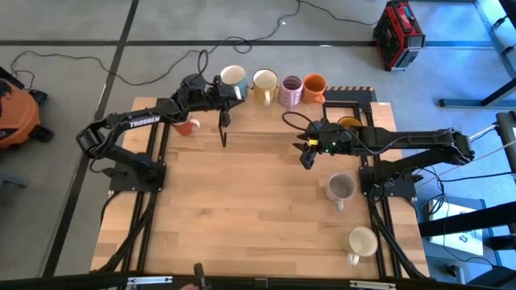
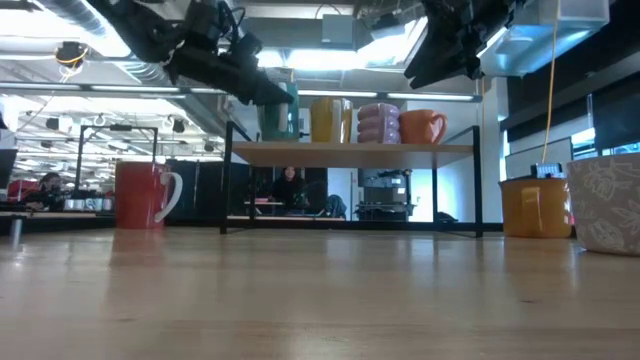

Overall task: Place coffee mugs
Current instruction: Put the blue mug on the shelf

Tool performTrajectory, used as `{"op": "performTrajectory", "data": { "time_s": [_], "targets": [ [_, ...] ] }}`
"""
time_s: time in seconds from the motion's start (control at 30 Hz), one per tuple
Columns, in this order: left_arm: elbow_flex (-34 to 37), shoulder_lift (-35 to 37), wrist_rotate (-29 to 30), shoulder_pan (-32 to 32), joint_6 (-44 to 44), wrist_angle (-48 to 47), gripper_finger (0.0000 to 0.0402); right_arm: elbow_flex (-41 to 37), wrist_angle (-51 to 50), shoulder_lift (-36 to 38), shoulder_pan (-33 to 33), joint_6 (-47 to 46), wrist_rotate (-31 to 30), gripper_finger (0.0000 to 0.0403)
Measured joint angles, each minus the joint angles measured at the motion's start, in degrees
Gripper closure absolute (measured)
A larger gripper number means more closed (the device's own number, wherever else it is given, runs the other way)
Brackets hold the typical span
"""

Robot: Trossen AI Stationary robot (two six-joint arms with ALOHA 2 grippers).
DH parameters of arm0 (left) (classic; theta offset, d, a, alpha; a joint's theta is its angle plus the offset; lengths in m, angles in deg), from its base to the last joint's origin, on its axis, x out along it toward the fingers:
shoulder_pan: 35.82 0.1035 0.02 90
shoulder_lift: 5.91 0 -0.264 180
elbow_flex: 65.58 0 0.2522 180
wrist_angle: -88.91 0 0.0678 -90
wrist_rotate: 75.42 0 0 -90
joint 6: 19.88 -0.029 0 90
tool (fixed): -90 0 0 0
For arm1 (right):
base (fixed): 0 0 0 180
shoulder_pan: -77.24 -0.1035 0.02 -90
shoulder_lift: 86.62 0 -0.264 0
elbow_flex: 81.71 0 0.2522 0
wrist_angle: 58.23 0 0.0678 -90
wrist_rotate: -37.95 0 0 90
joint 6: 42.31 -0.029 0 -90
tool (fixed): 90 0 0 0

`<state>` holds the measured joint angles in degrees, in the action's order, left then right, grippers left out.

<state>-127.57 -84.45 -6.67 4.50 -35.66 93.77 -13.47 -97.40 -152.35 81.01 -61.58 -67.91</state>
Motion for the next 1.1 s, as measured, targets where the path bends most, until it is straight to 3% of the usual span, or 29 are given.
{"op": "performTrajectory", "data": {
  "time_s": [0.4, 0.53, 0.73, 1.1],
  "targets": [
    [0.07, -2.84, -1.24, -0.09, -3.65, -0.67, 0.0383, -0.02, -0.11, 0.0, 0.0, -0.32, 1.09, 0.0251],
    [0.07, -2.84, -6.07, 0.81, -7.47, -1.46, 0.0383, -0.02, -0.1, -0.02, 0.0, -0.68, 1.92, 0.0251],
    [-0.02, -2.78, -8.86, 3.0, -9.23, -4.23, 0.0383, -0.02, -0.09, -0.02, 0.0, -0.68, 2.26, 0.0251],
    [-0.02, -2.78, -6.84, 2.82, -8.59, -4.3, 0.0371, -0.02, -0.02, -0.02, 0.0, -0.68, 2.58, 0.0251]
  ]
}}
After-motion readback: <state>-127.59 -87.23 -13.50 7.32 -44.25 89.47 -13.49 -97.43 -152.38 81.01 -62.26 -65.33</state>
